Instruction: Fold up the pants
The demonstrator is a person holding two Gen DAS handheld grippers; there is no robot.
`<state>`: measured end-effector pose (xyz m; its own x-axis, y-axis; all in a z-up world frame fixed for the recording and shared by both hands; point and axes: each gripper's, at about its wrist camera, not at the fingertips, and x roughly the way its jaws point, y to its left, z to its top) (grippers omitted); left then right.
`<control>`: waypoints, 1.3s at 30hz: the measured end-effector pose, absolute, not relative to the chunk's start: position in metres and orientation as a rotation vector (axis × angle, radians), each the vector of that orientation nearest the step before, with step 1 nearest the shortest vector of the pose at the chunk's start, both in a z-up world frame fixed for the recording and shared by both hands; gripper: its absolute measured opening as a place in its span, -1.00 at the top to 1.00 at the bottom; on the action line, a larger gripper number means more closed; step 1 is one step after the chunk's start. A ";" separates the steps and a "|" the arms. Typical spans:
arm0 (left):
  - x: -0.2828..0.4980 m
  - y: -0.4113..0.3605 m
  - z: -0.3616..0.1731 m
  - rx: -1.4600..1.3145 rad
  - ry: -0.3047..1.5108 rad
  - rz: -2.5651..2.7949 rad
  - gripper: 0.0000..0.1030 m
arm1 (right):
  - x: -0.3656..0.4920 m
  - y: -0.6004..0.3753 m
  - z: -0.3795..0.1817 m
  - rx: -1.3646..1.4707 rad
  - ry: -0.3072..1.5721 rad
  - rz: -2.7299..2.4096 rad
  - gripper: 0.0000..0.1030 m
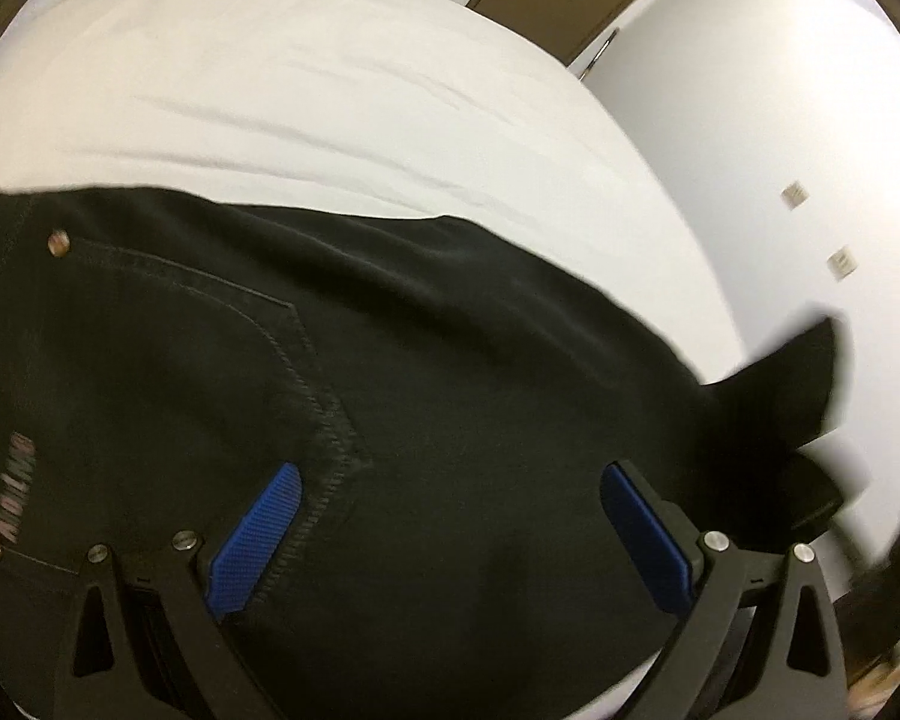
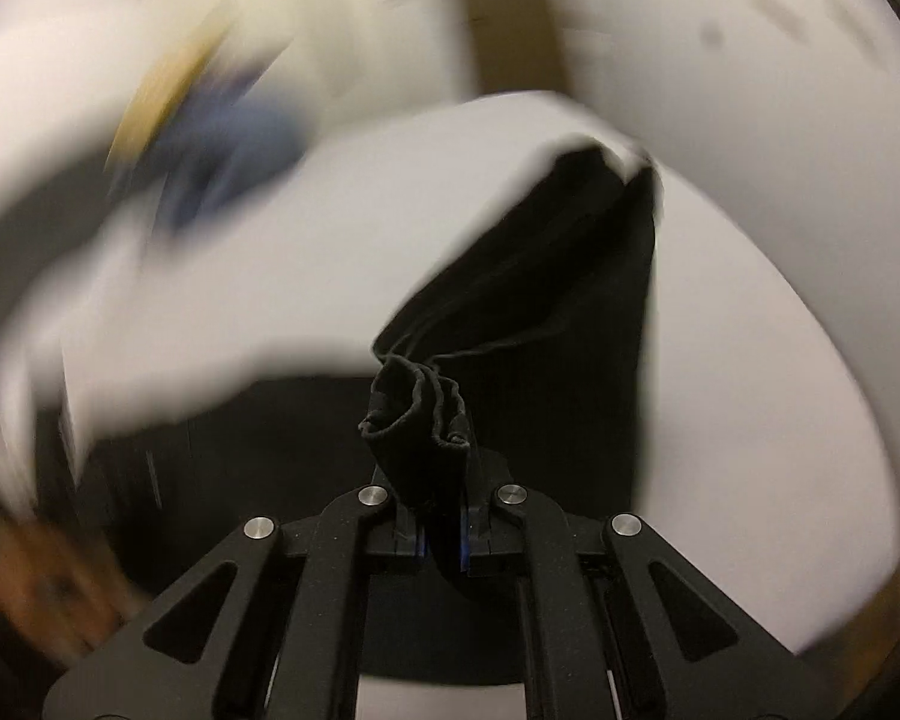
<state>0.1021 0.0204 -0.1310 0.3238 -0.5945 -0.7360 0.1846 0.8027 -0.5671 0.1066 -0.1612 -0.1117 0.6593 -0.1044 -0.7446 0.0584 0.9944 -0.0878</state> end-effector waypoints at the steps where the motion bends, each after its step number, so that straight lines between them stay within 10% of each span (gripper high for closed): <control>1: 0.102 0.022 -0.132 -0.452 1.142 -0.551 -0.99 | 0.113 -0.143 -0.133 -0.094 0.908 -0.064 0.89; 23: 0.147 -0.051 -0.123 -0.504 1.336 -0.818 -0.94 | 0.034 -0.026 -0.125 -0.368 0.824 -0.086 0.88; 26: 0.152 -0.043 -0.120 -0.474 1.348 -0.842 -0.38 | -0.011 0.010 -0.127 -0.421 0.802 -0.048 0.88; 30: 0.158 -0.028 -0.124 -0.387 1.383 -0.840 0.87 | -0.034 0.042 -0.131 -0.460 0.792 0.005 0.88; 39: 0.171 -0.002 -0.127 -0.248 1.378 -0.809 0.86 | -0.062 0.088 -0.140 -0.502 0.832 0.088 0.88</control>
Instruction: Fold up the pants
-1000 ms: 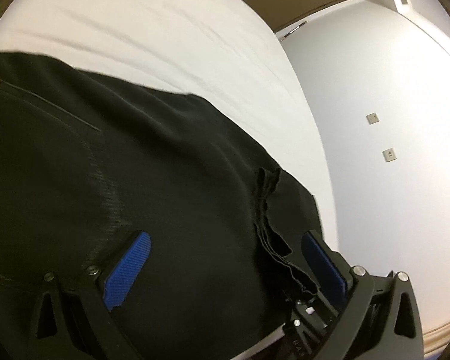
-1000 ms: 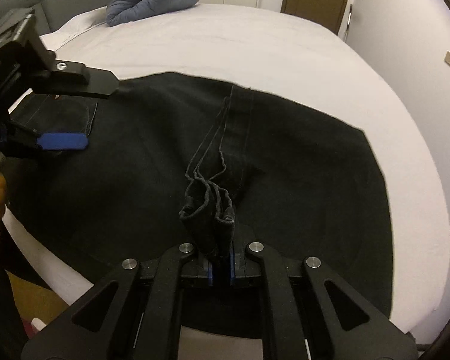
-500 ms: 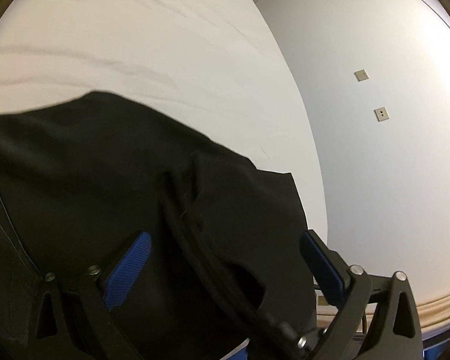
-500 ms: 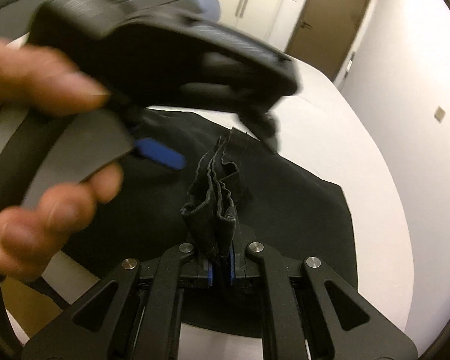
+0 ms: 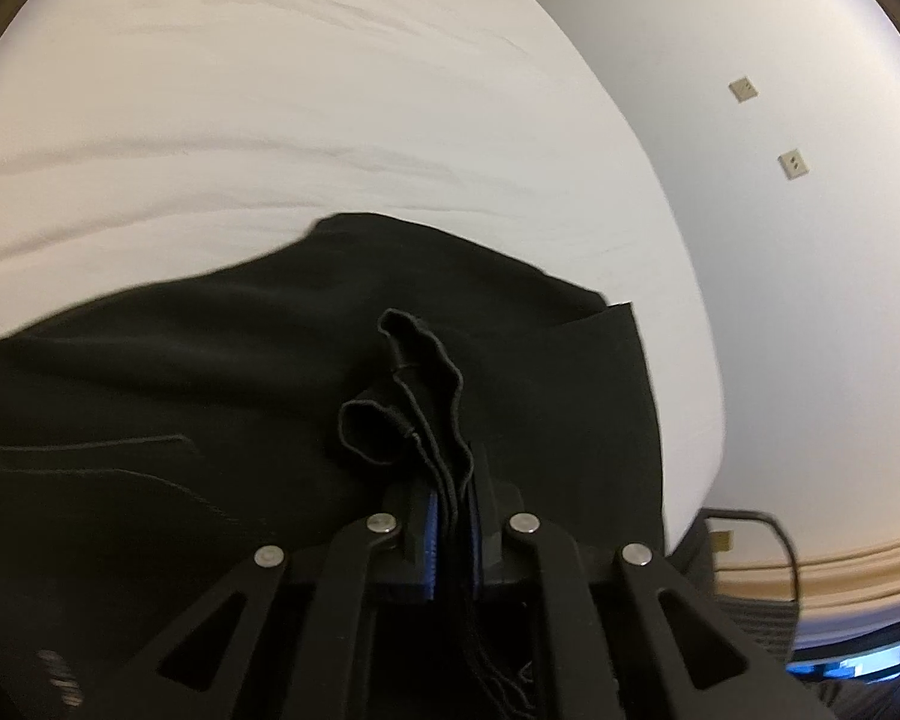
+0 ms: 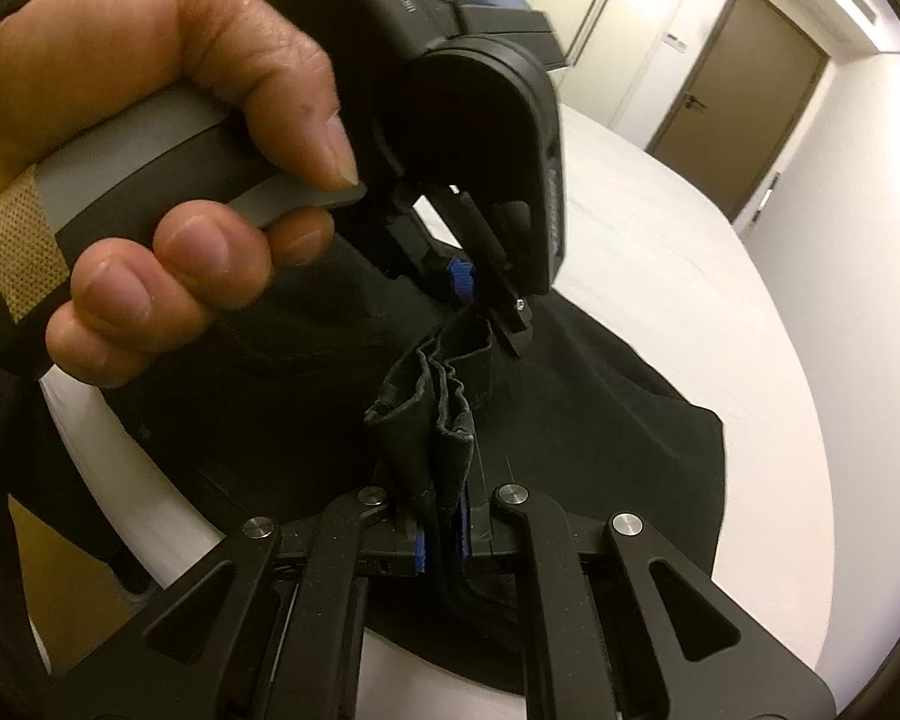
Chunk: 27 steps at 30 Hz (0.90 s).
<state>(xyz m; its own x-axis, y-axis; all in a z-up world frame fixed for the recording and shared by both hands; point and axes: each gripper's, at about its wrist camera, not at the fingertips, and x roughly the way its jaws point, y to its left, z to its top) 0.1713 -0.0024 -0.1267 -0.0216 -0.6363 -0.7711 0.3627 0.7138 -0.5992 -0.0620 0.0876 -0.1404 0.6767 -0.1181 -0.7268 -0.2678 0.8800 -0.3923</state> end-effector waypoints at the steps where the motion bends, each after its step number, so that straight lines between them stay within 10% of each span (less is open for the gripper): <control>1: 0.171 -0.002 -0.127 -0.239 1.377 -0.804 0.86 | -0.065 0.093 -0.143 -0.508 0.838 0.095 0.88; 8: 0.166 0.005 -0.143 -0.226 1.386 -0.760 0.82 | -0.091 0.116 -0.156 -0.520 0.896 0.145 0.87; 14: 0.156 0.022 -0.156 -0.289 1.372 -0.710 0.35 | -0.121 0.104 -0.170 -0.442 0.988 0.201 0.72; 18: 0.145 0.038 -0.129 -0.169 1.272 -0.593 -0.45 | -0.151 0.063 -0.136 -0.161 1.021 0.293 -0.04; 27: 0.076 0.000 -0.091 0.079 1.041 -0.622 -0.46 | -0.130 -0.154 -0.092 0.574 0.949 0.437 0.07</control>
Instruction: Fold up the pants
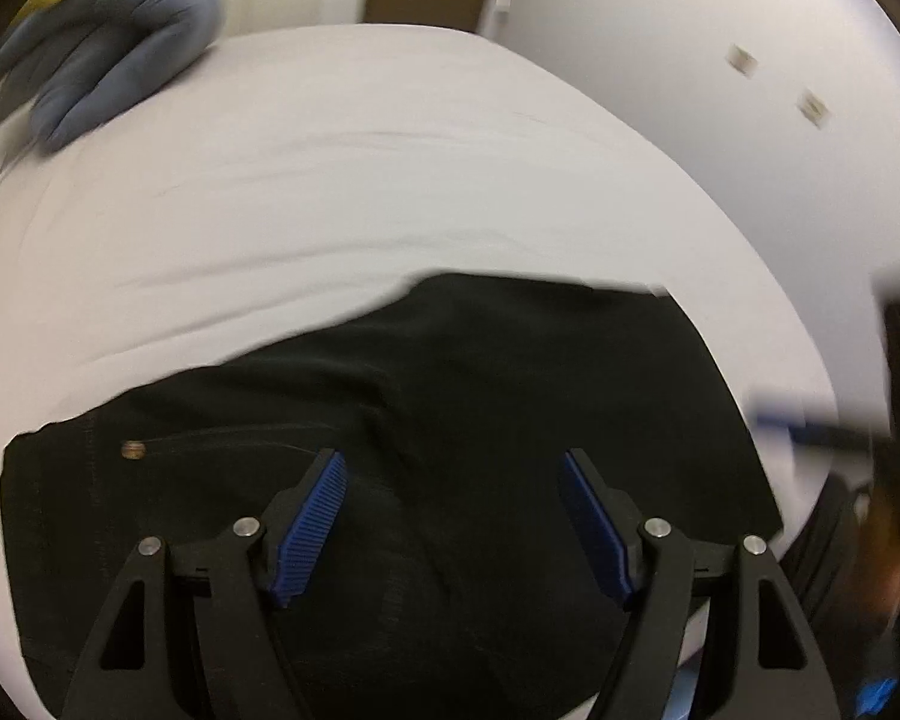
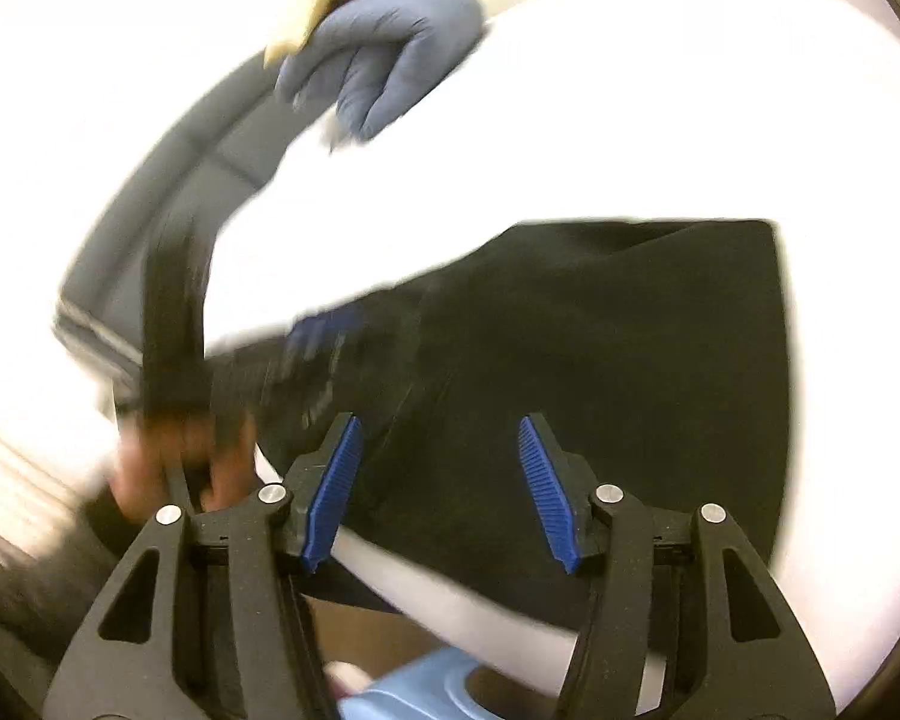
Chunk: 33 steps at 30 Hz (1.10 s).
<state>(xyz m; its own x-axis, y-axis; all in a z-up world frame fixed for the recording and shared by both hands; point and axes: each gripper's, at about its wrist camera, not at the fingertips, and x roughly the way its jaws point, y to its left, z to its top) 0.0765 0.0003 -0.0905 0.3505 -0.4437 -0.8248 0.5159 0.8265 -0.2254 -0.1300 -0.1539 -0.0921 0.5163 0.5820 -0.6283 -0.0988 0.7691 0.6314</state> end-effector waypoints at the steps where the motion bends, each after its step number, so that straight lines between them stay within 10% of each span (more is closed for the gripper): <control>1: 0.069 -0.008 -0.099 0.107 1.057 -0.633 -0.46 | -0.126 -0.168 -0.096 0.612 0.940 0.452 0.08; 9: 0.056 -0.006 -0.144 0.112 1.143 -0.569 -0.44 | -0.056 -0.309 -0.193 0.867 1.074 0.355 0.37; 24: 0.054 0.026 -0.129 -0.049 1.115 -0.525 -0.51 | -0.219 -0.207 -0.162 0.770 1.071 0.407 0.32; 33: -0.001 0.164 -0.083 -0.409 0.865 -0.224 -0.85 | -0.155 -0.214 -0.161 0.922 0.929 0.559 0.12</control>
<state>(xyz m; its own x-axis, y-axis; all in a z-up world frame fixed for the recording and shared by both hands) -0.0007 0.1636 -0.0830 0.6320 -0.3529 -0.6900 0.0269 0.8998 -0.4356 -0.1547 -0.2143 -0.1608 0.5051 0.7493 -0.4283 -0.0284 0.5104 0.8595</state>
